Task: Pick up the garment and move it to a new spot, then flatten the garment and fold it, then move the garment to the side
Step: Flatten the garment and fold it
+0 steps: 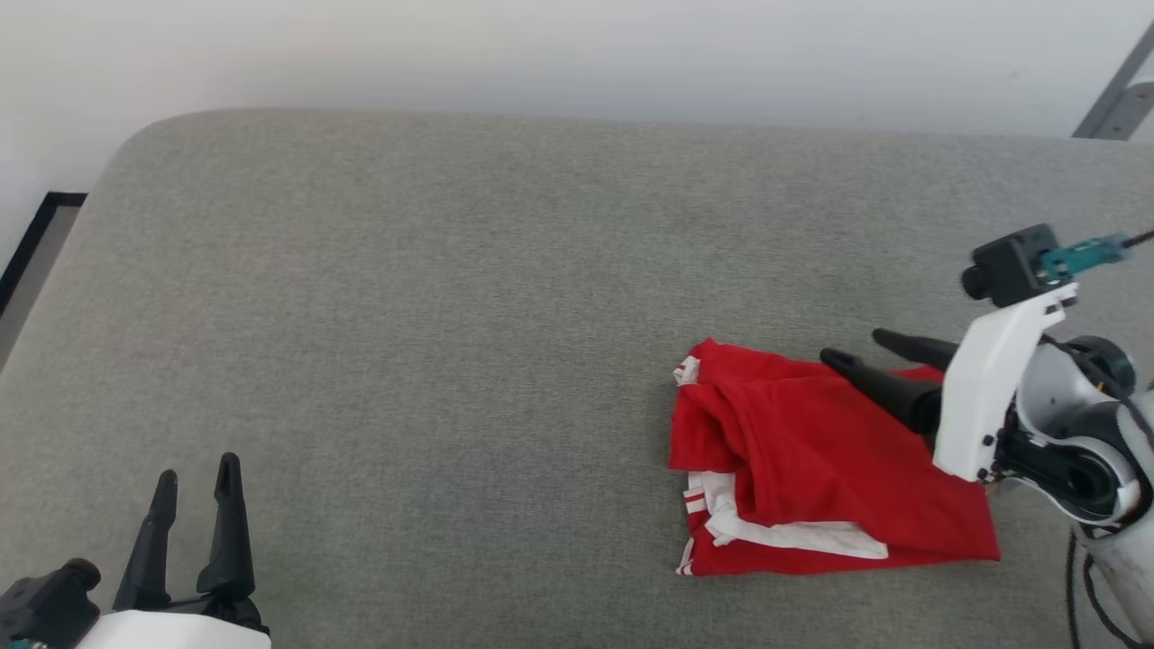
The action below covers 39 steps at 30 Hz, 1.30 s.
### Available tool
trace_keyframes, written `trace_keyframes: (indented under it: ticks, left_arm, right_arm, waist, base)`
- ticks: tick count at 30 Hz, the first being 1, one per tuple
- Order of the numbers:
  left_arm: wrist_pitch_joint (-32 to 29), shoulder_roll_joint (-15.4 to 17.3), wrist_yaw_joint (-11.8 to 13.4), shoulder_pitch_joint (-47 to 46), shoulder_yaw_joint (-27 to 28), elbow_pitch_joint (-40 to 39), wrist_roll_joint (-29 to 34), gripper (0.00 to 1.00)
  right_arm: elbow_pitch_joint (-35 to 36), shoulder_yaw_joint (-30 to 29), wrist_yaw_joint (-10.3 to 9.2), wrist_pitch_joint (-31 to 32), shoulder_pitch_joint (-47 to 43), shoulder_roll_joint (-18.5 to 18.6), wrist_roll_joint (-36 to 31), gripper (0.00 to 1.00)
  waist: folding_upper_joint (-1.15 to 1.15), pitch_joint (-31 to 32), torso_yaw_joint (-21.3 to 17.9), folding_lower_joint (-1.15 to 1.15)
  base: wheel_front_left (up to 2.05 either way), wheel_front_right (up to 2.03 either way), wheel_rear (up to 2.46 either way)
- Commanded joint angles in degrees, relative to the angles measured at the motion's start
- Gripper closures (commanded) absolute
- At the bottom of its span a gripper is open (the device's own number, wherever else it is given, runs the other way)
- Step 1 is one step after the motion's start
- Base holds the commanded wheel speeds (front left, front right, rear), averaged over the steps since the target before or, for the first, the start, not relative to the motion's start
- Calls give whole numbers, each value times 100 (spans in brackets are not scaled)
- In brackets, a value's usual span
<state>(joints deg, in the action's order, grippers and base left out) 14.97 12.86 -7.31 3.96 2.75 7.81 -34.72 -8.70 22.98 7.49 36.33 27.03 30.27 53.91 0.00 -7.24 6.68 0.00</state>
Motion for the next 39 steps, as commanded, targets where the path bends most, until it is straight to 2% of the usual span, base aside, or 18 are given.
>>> trace_keyframes:
  ticks: [1, 6, 14, 24, 27, 32, 35, 39]
  left_arm:
    - [28, 29, -19, 46, 5, -23, 13, 0]
    - [28, 73, -19, 91, 20, -60, -6, 0]
    - [28, 180, -18, 191, -27, -43, 54, 0]
    - [28, 264, -19, 435, -70, -91, 172, 0]
    - [28, 295, -18, 473, -62, -83, 231, 0]
    - [28, 323, -18, 580, 12, -72, 396, 0]
    - [28, 280, -18, 636, 64, -39, 507, 0]
    - [28, 272, -18, 726, 57, 9, 545, 0]
  right_arm:
    - [63, -45, 0, -81, -86, 5, -48, 0]
    - [281, -365, 0, -582, -386, 30, -168, 0]
    - [369, -756, 0, -1801, -966, -20, -464, 0]
    - [-50, -846, 0, -3431, -1736, -101, -671, 0]
    - [-163, -827, 0, -3732, -1879, -82, -753, 0]
    - [-513, -825, 0, -4522, -2133, -40, -1145, 0]
    - [-817, -819, 0, -4915, -2274, -51, -1694, 0]
    - [-1043, -984, -1, -5076, -2405, -203, -2094, 0]
  waist:
    - [0, 19, -53, 0]
    - [0, 92, -227, 0]
    - [0, 297, -463, 0]
    - [0, 716, -589, 0]
    - [0, 772, -593, 0]
    - [0, 909, -592, 0]
    - [0, 1007, -601, 0]
    - [0, 1089, -613, 0]
  base:
    - [0, 0, 0]
    - [0, 0, 0]
    - [0, 0, 0]
    - [0, 0, 0]
    - [0, 0, 0]
    - [0, 0, 0]
    - [0, 0, 0]
    - [0, 0, 0]
